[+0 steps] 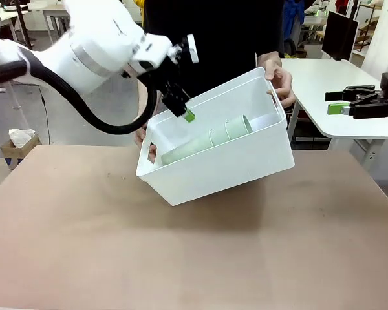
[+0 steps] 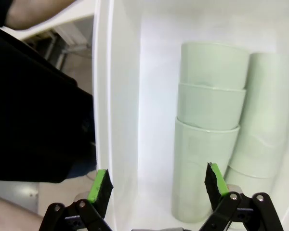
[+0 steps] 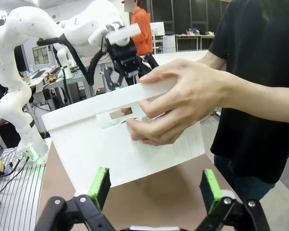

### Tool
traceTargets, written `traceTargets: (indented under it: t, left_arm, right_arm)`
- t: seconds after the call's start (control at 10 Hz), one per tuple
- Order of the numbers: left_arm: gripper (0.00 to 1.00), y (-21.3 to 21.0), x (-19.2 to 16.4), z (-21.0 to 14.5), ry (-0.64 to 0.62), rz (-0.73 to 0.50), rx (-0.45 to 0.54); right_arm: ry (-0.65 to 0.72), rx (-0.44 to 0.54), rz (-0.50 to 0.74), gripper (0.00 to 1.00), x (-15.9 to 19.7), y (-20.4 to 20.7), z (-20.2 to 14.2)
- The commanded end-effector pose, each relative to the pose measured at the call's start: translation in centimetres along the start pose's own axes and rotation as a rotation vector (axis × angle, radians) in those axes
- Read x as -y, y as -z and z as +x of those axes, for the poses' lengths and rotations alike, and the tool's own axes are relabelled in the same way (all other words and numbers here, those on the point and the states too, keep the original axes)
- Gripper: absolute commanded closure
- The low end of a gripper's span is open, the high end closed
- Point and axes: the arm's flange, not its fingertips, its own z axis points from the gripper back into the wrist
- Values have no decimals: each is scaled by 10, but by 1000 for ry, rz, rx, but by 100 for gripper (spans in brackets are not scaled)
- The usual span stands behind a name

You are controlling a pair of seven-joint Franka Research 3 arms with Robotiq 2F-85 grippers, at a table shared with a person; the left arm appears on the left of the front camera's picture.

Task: Stack the cups and store them in the basket.
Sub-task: Place the stack of Reusable plastic cups into the Pantry Basket.

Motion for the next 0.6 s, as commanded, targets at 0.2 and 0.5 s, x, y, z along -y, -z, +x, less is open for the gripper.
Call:
traceTargets:
  t: [0.2,0.5]
  left_arm:
    - [0,-97,11,-31,-51,-45,312]
    - [0,-154,15,-94,-107,-65,533]
  right_arm:
    - [19,-1,-15,0,-1,1,5]
    - [19,-1,-15,0,-1,1,5]
